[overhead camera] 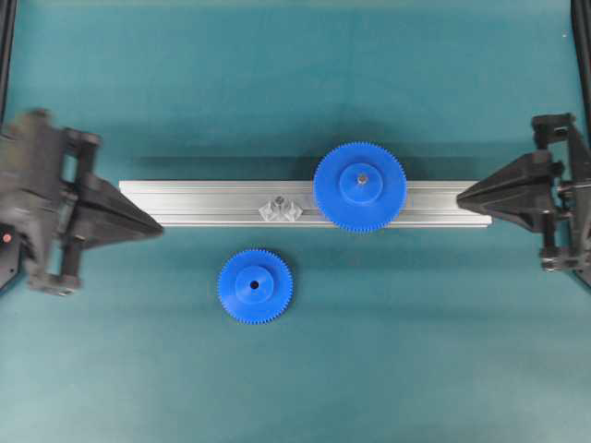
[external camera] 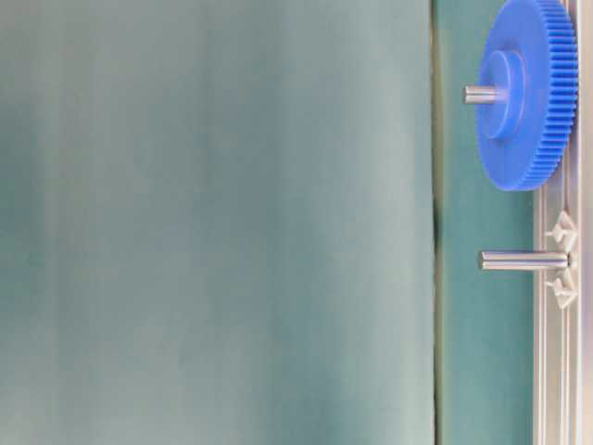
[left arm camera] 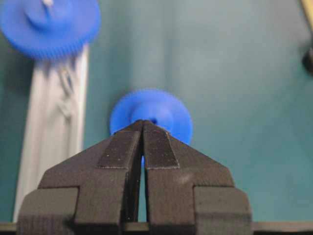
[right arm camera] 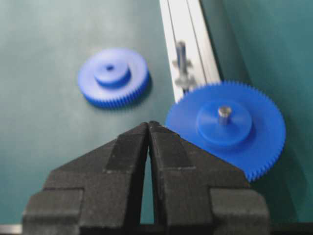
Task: Find the location of the shaft and insert the small gear.
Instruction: 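Move the left gripper over the small blue gear on the table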
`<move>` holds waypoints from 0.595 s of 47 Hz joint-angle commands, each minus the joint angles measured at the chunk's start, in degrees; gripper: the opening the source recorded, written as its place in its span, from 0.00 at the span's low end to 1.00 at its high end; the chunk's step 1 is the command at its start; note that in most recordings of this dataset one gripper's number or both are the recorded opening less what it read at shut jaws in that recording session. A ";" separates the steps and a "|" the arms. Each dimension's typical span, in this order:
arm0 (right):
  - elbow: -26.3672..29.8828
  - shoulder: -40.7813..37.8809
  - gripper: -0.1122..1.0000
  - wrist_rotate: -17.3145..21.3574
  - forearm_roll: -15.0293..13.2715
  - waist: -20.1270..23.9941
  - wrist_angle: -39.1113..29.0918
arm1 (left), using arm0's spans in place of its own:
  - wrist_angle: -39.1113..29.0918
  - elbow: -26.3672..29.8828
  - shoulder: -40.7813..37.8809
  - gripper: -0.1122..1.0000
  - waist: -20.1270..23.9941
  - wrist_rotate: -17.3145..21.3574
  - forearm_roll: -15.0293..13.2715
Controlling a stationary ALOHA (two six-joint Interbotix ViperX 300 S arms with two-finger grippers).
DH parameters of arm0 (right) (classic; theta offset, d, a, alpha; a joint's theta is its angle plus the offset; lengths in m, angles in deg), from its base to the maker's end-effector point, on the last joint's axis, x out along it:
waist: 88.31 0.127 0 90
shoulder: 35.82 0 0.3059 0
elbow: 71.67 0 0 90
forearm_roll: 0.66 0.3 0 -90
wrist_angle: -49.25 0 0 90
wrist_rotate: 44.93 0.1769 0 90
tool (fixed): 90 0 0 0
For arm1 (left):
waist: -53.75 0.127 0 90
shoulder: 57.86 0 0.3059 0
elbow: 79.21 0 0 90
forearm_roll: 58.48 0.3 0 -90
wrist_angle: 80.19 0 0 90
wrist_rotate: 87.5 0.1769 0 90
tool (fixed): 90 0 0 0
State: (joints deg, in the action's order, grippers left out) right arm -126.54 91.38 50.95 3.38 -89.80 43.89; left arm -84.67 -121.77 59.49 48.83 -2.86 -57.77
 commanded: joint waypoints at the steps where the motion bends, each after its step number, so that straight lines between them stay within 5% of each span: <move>1: 2.11 -2.11 0.20 0.35 0.00 -0.26 -0.44 | -4.04 5.71 -4.31 0.09 -0.53 0.18 0.09; 28: 5.54 -10.55 0.20 0.18 -2.29 -0.26 -6.59 | -8.26 14.94 -23.82 0.12 -2.20 0.44 0.09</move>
State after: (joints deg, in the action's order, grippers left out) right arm -122.67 81.54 51.04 1.53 -89.98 37.91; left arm -93.19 -108.94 36.73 47.07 -2.25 -57.77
